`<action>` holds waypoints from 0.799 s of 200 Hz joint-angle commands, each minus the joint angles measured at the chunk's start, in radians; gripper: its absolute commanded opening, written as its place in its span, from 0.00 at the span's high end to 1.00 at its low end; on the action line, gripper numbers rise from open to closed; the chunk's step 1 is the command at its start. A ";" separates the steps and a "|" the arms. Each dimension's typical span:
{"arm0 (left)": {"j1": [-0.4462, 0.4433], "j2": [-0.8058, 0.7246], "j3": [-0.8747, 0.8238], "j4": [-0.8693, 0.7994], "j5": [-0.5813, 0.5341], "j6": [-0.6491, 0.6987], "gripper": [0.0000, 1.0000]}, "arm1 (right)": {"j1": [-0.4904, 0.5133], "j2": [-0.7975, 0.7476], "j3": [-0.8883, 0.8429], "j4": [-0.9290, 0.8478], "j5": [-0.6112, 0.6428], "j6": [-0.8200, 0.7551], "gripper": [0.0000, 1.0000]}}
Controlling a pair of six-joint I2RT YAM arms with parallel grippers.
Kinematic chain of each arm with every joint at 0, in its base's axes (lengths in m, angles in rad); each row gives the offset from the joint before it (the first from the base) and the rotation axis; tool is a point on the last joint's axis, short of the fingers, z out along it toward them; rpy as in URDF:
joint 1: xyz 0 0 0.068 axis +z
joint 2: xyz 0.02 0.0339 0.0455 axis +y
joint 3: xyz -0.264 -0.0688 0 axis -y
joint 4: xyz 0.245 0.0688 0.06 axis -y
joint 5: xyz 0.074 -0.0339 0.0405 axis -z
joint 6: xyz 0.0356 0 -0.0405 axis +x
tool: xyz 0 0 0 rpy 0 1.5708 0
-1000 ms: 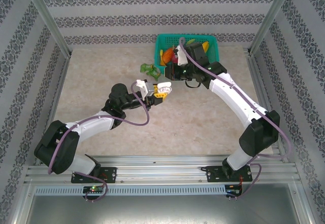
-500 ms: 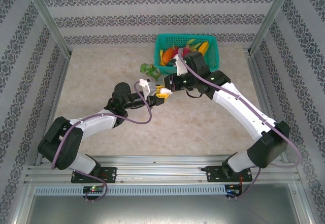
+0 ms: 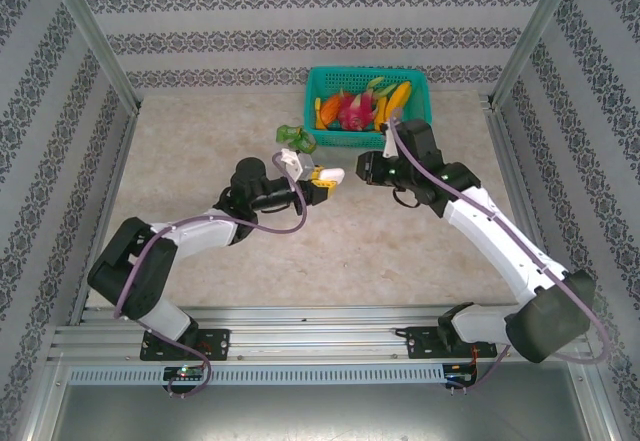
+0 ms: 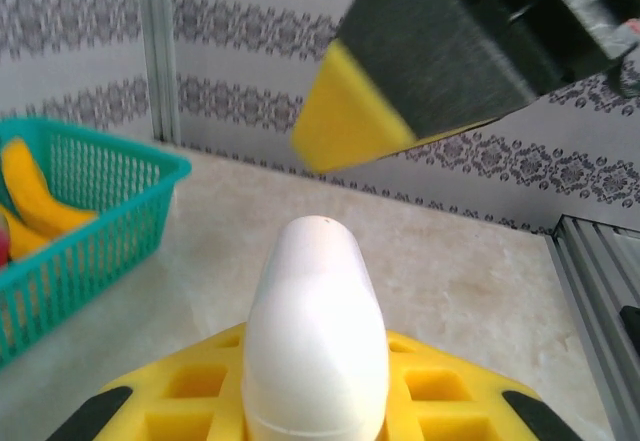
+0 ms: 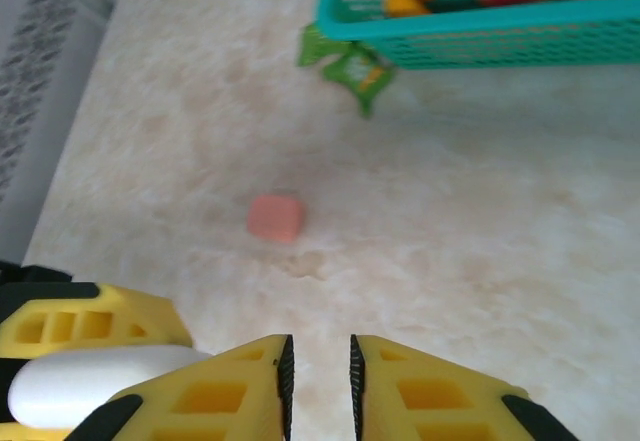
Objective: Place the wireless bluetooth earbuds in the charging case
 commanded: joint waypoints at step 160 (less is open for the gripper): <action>0.006 0.443 0.431 -0.805 -0.221 -0.479 0.96 | -0.016 -0.116 -0.305 0.118 0.106 0.139 0.69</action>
